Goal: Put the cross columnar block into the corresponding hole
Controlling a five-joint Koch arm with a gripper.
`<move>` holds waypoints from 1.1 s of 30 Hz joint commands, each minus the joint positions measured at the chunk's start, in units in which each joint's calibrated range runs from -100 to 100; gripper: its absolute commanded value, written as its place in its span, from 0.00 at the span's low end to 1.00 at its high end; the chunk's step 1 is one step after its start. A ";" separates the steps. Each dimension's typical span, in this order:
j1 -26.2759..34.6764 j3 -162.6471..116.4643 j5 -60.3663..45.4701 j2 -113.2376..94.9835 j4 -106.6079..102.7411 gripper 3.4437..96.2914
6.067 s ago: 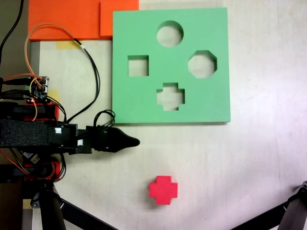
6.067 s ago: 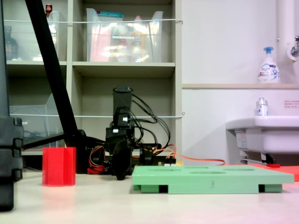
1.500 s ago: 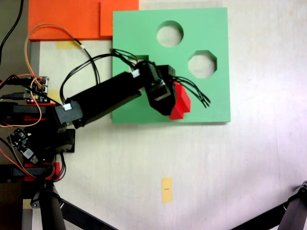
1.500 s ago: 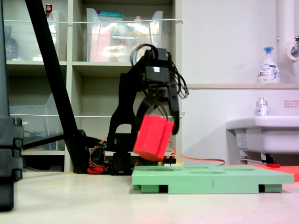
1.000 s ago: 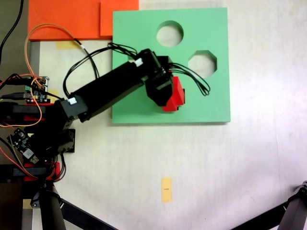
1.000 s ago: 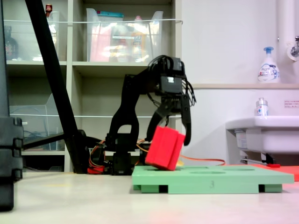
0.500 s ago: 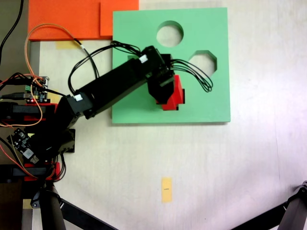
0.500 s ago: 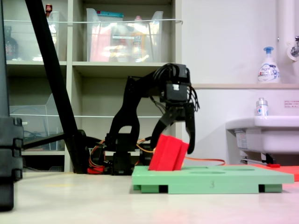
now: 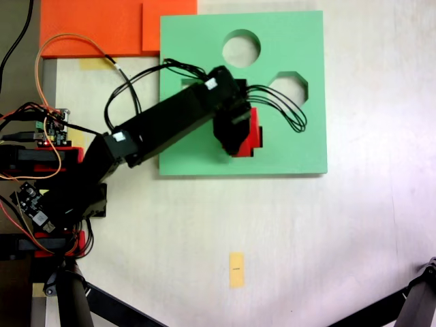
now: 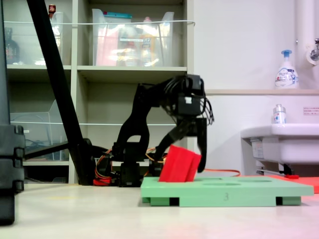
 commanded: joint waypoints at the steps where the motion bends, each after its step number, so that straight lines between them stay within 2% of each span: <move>1: 0.05 1.51 -0.15 0.02 -0.49 0.85; 3: -0.05 1.41 -0.68 0.02 -0.49 0.93; 7: -0.15 1.61 -1.07 -1.79 -0.49 0.93; 9: -0.15 2.61 -1.22 -5.29 -0.49 0.99; 12: -0.15 5.30 -3.66 -15.90 -0.49 0.99; 17: -1.76 10.88 -14.80 -37.27 -0.49 0.99; 20: -3.86 11.08 -25.40 -55.70 -0.49 0.80; 22: -6.45 11.68 -32.58 -63.53 -0.49 0.77; 25: -9.18 11.58 -40.34 -72.46 0.18 0.59; 29: -15.24 10.09 -48.21 -72.60 2.40 0.58; 31: -16.41 7.49 -48.99 -72.32 2.88 0.58; 33: -16.36 -6.86 -50.45 -78.75 9.62 0.58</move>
